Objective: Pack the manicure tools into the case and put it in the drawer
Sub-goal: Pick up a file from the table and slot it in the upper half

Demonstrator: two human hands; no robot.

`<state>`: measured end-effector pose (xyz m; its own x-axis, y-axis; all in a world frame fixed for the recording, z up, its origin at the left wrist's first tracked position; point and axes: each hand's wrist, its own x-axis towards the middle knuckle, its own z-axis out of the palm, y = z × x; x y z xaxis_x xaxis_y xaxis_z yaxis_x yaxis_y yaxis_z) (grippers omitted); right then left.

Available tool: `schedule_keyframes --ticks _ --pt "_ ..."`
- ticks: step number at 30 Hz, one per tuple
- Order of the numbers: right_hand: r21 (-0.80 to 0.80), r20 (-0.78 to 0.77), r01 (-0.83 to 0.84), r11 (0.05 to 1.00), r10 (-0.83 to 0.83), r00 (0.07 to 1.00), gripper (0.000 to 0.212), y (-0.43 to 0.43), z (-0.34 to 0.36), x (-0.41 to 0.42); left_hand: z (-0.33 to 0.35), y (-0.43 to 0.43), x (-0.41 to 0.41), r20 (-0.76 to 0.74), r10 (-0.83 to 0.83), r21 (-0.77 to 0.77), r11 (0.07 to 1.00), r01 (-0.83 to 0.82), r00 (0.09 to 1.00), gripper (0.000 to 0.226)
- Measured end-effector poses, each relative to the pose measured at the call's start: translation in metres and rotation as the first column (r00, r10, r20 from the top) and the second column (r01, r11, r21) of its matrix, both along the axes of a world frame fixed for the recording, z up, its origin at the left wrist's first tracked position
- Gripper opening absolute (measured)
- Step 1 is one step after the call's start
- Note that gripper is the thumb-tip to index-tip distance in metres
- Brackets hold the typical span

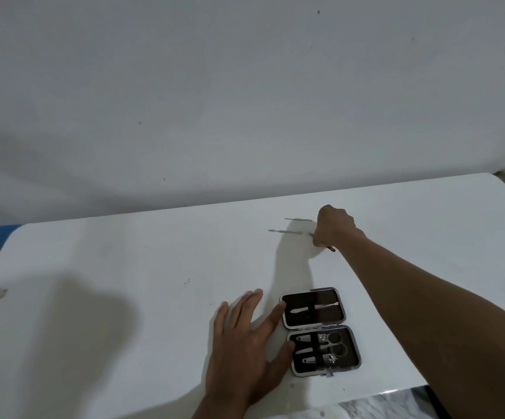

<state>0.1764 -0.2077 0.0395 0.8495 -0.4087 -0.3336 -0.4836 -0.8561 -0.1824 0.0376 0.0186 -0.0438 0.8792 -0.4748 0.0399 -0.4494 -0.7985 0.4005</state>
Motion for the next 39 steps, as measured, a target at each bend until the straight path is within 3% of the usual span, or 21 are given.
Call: schedule_keyframes --ticks 6,13,20,25,39 --pt "-0.005 0.084 -0.034 0.999 0.034 0.996 0.02 0.001 -0.004 -0.005 0.0 0.0 0.0 0.004 0.013 -0.069 0.998 -0.012 1.0 0.058" --pt "-0.039 0.06 -0.064 0.997 0.066 0.996 0.036 -0.005 -0.008 -0.003 -0.003 0.0 0.0 0.0 0.022 -0.085 0.996 -0.021 1.0 0.058" --pt "0.131 -0.015 0.018 0.991 -0.016 1.0 0.026 -0.013 -0.005 -0.003 -0.002 0.001 0.0 0.015 0.025 -0.085 0.996 -0.023 1.0 0.057" --pt "0.21 -0.078 0.058 0.976 -0.042 0.996 0.032 -0.013 -0.006 -0.006 -0.002 0.0 0.0 0.019 0.024 -0.085 0.996 -0.022 1.0 0.06" --pt "0.155 0.125 -0.008 0.988 -0.011 0.992 0.019 0.005 -0.021 -0.009 -0.001 -0.001 -0.001 0.003 0.038 -0.073 0.997 -0.038 0.999 0.06"
